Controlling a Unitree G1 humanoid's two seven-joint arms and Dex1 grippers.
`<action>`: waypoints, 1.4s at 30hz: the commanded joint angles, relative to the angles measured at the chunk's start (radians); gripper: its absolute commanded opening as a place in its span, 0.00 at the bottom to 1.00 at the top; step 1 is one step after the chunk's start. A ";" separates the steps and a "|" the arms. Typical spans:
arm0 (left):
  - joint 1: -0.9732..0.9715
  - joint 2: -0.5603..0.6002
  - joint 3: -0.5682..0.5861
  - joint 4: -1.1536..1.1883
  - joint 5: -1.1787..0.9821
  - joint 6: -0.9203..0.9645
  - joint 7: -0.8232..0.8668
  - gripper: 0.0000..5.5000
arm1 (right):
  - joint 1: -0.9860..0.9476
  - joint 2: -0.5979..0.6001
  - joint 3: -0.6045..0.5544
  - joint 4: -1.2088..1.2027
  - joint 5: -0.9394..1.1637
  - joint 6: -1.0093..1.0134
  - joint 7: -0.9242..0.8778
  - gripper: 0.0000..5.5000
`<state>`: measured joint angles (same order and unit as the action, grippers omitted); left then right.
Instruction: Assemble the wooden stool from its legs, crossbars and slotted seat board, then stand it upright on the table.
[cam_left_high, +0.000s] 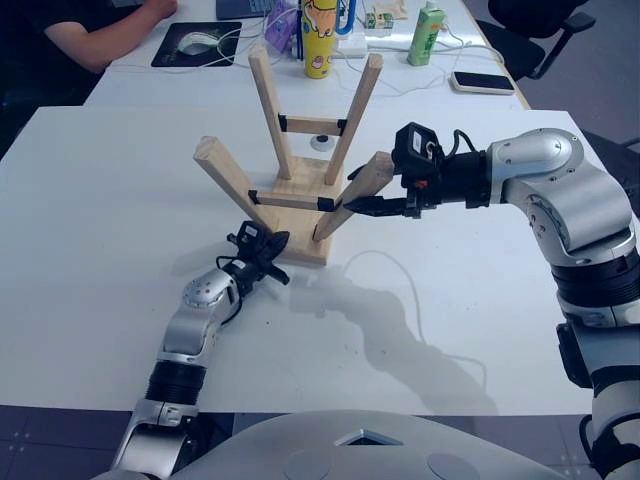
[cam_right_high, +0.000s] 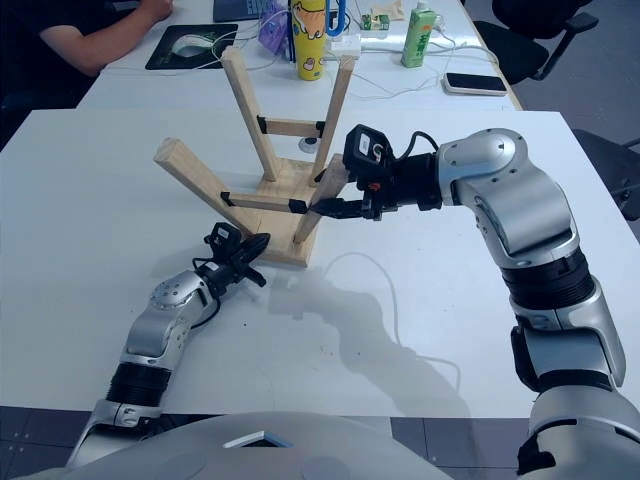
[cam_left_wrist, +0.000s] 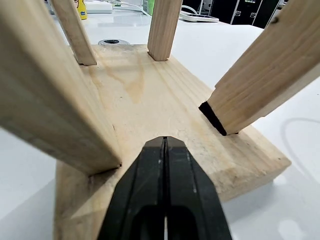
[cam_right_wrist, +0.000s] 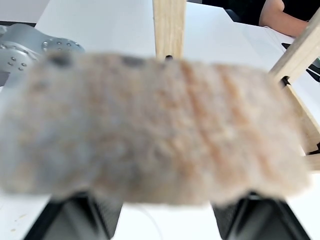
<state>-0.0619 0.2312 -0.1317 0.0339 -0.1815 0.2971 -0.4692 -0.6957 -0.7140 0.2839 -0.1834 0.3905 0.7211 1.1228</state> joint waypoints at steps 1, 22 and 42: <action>0.041 0.035 -0.041 0.063 0.053 0.149 0.021 0.00 | -0.023 0.046 0.135 0.223 -0.066 -0.021 0.100 0.37; 0.104 0.011 -0.064 0.146 0.028 0.251 0.056 0.00 | -0.100 0.137 0.356 0.490 -0.212 -0.180 0.267 0.37; 0.057 0.010 -0.070 0.229 0.034 0.217 0.038 0.00 | -0.098 0.198 0.435 0.425 -0.239 -0.208 0.291 0.37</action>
<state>-0.0992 0.2402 -0.1432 0.0736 -0.1969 0.3784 -0.4375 -0.9644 -0.6218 0.4936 0.2292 0.2417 0.4521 1.3657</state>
